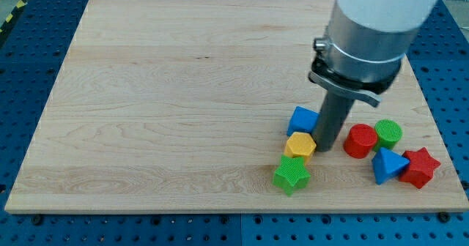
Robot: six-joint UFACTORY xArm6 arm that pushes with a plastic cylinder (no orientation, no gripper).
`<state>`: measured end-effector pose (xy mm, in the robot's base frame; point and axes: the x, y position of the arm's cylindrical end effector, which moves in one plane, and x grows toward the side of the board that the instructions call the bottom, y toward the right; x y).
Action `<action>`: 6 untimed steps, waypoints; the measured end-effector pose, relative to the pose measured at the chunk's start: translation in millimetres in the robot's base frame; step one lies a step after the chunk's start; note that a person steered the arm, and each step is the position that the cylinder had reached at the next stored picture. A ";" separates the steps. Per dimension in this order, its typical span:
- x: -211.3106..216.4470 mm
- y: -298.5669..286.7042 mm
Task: Move yellow heart to top right
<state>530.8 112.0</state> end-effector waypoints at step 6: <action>-26.8 19.6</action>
<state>504.0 131.6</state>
